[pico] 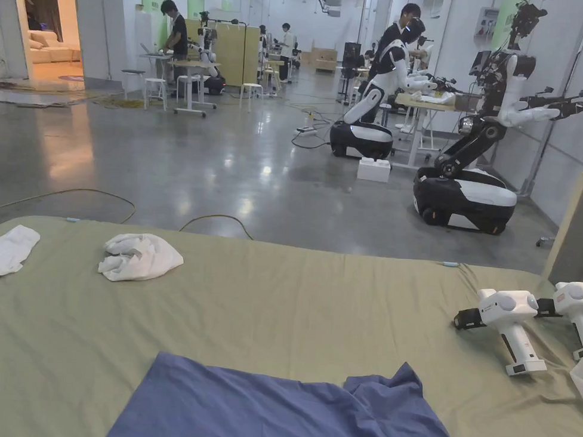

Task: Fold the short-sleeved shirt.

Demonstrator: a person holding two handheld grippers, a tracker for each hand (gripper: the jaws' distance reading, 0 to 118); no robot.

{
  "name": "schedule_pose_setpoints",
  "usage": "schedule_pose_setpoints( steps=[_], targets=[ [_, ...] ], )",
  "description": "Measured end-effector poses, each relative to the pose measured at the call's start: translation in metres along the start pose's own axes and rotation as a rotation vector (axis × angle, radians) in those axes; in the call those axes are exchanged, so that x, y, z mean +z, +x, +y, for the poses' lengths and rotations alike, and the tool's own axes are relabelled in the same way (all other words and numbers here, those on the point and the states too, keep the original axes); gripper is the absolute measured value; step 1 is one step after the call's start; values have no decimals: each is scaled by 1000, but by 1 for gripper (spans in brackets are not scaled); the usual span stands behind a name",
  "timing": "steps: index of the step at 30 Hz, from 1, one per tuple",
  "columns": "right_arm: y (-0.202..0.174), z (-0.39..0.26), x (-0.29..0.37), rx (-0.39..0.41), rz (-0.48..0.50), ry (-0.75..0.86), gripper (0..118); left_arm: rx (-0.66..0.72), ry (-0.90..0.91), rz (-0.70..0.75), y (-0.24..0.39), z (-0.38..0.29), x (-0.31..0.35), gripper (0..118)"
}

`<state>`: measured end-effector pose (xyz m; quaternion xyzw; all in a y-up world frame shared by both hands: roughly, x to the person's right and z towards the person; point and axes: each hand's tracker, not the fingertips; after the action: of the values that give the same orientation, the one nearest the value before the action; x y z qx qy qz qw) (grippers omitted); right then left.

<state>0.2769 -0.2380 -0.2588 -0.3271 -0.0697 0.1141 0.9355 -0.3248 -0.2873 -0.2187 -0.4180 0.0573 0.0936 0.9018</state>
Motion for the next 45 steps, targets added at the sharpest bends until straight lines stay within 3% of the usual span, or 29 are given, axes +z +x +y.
schedule_pose_setpoints(
  steps=[4, 5, 7, 8, 9, 10, 13, 17, 20, 23, 26, 28, 30, 33, 39, 45],
  targets=[
    [-4, -23, -18, -19, 2, -68, 4, -10, -60, 8, 6, -9, -20, 0],
    [-5, -26, -21, -26, 7, -75, 11, -8, -59, 7, 7, -10, -22, 1],
    [-8, -29, -21, -40, 2, -78, 53, -11, -58, 11, 10, -7, -23, 21],
    [-11, -27, -20, -45, 4, -65, 64, -17, -42, 14, 14, -6, -23, 40],
    [-13, -23, -18, -47, 10, -47, 71, -38, -9, 20, 19, -2, -23, 69],
    [-17, -18, -15, -50, 17, -18, 73, -61, 20, 10, 23, 2, -21, 80],
    [-31, 6, -4, -47, 36, 101, 75, -117, 144, 0, 47, 21, -10, 82],
    [-53, 42, 8, -76, 76, 258, 91, -153, 308, -24, 79, 52, 7, 82],
    [-73, 68, 19, -111, 92, 382, 91, -160, 444, -30, 96, 74, 13, 81],
    [-90, 90, 31, -155, 111, 488, 91, -176, 580, -18, 114, 91, 24, 72],
    [-105, 108, 40, -182, 124, 559, 82, -171, 685, 8, 127, 106, 36, 46],
    [-113, 118, 45, -178, 123, 581, 50, -168, 733, 31, 140, 108, 49, 19],
    [-119, 125, 47, -182, 120, 600, 11, -163, 767, 54, 146, 110, 53, 0],
    [-122, 134, 47, -191, 126, 611, 2, -148, 784, 62, 149, 110, 61, 0],
    [-125, 139, 35, -175, 109, 616, 1, -106, 762, 72, 135, 114, 54, 0],
    [-126, 134, 8, -159, 115, 545, 1, -50, 516, 53, 94, 148, -17, 0]
  ],
)
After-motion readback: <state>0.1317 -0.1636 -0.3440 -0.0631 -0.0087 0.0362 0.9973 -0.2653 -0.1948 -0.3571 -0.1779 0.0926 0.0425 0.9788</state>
